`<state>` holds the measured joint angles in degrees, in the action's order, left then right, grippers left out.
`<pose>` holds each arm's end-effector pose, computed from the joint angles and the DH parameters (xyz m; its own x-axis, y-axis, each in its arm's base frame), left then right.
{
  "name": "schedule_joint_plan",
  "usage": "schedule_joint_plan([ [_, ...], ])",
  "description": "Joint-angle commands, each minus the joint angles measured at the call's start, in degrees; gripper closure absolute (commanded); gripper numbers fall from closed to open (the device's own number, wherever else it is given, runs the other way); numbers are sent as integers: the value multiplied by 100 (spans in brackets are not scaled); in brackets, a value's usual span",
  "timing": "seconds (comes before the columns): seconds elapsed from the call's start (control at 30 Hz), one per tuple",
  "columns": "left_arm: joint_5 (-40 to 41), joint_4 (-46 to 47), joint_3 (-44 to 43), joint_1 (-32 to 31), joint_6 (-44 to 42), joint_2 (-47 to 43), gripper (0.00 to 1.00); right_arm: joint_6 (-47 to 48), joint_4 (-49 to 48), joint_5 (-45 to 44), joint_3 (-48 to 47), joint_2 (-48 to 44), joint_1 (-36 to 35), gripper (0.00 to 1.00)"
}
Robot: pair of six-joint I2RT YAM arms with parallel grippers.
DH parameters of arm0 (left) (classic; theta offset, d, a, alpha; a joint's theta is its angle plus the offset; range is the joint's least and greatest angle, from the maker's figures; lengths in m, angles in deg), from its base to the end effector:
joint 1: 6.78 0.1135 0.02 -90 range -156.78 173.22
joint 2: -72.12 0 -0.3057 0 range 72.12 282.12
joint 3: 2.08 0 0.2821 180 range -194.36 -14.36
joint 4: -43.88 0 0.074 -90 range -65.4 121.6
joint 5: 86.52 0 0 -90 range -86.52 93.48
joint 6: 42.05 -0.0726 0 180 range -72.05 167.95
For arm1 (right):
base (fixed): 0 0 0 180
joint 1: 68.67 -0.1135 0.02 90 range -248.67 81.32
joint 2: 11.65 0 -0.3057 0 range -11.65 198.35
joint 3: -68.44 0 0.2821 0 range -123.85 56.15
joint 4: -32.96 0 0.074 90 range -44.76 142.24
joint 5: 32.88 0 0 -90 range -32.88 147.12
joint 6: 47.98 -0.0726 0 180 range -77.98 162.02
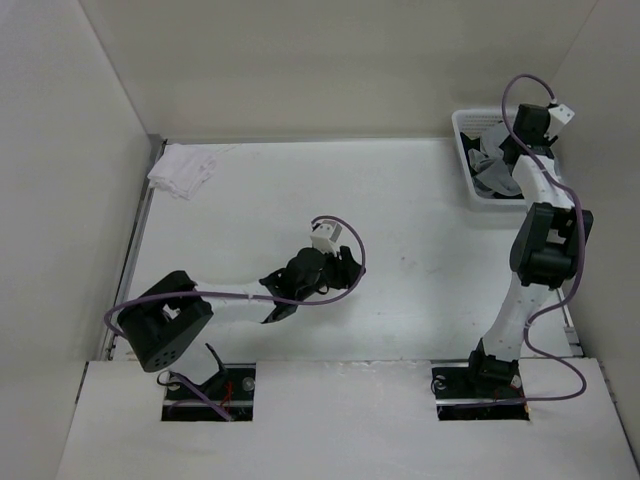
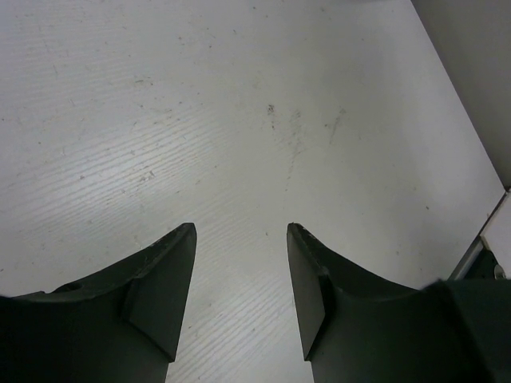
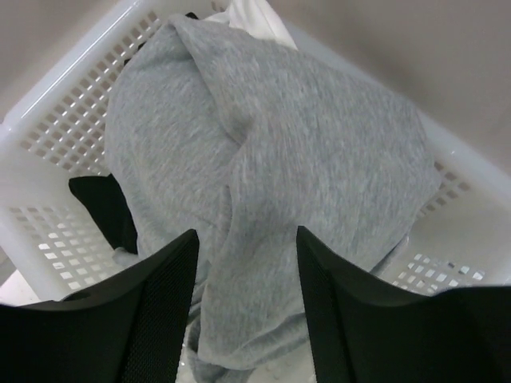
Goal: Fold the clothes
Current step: Grab the tank top from the pile, then move the tank top to the center of the board
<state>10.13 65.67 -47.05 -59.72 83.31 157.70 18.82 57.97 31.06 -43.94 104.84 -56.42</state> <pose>0.2170 -0.2734 0.1875 -0.5790 -0.1871 -0.7936 0.4800 0.7085 -0.5173 0.5398 -0.1498 0.2991 -0.2143 0.4087 -0.8872 0.7073 0.6914 0.1476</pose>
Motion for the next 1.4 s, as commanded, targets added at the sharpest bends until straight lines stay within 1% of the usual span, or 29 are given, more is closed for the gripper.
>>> schedule_joint_plan([
  [0.0,-156,408,-1,26,86,-6,52,167,98,-30,-318,181,63,56],
  [0.07,-156,408,8,35,86,-15,52,88,37,-48,-169,42,80,78],
  [0.13,-156,408,8,44,94,-15,52,35,-130,-92,15,-169,71,90],
  [0.17,-156,408,8,44,103,-6,52,0,-313,-127,190,-466,54,97],
  [0.23,-156,408,8,44,103,-6,52,0,-482,-197,367,-810,54,99],
  [0.27,-156,408,8,61,103,-24,52,104,-900,-319,725,-1543,-146,100],
  [0.37,-112,408,43,122,130,-76,52,289,-1395,-347,1105,-2479,-508,100],
  [0.47,-59,399,131,324,243,-225,52,456,-1730,-286,1282,-3647,-1218,100],
  [0.57,-33,338,219,570,411,-454,52,667,-1835,-101,1098,-4334,-1956,100],
  [0.6,-33,277,297,762,524,-672,52,755,-1844,-22,993,-4493,-2229,100],
  [0.67,-33,49,429,1106,718,-1156,52,1071,-1774,66,755,-4801,-2992,99],
  [0.77,-76,-443,640,1738,999,-2069,49,1327,-1651,119,903,-5179,-4126,98],
  [0.83,-120,-829,824,2229,1236,-2771,46,1336,-1599,250,1419,-5425,-4891,95],
  [0.87,-138,-953,886,2389,1298,-2992,46,1292,-1555,277,1623,-5487,-5068,94],
  [0.93,-234,-1409,1071,2889,1465,-3704,44,959,-1441,312,2500,-5680,-5595,94],
  [0.97,-296,-1690,1185,3170,1553,-4098,43,697,-1449,426,3217,-5768,-5893,94],
  [1.03,-393,-2156,1369,3654,1632,-4750,41,248,-1528,689,4090,-5813,-6133,95],
  [1.1,-419,-2526,1519,3979,1650,-5085,39,-244,-1659,1181,4996,-5795,-6230,95],
  [1.13,-437,-2588,1554,4025,1650,-5095,38,-577,-1747,1304,5426,-5786,-6256,93],
  [1.17,-498,-2615,1572,4016,1624,-4999,38,-920,-1843,1306,5726,-5760,-6222,88],
  [1.2,-594,-2607,1572,3973,1580,-4807,38,-1262,-1966,1280,6051,-5734,-6100,78],
  [1.23,-665,-2572,1572,3911,1545,-4596,38,-1449,-2011,1227,6263,-5716,-5951,75],
  [1.27,-770,-2502,1555,3772,1475,-4316,39,-1581,-1985,1209,6431,-5707,-5758,71],
  [1.3,-841,-2440,1511,3631,1387,-4130,41,-1626,-1889,1209,6511,-5733,-5651,66],
  [1.33,-920,-2396,1424,3368,1221,-3893,47,-1644,-1758,1165,6590,-5847,-5624,57],
  [1.37,-929,-2387,1380,3235,1159,-3839,49,-1679,-1661,1122,6677,-5970,-5650,51],
])
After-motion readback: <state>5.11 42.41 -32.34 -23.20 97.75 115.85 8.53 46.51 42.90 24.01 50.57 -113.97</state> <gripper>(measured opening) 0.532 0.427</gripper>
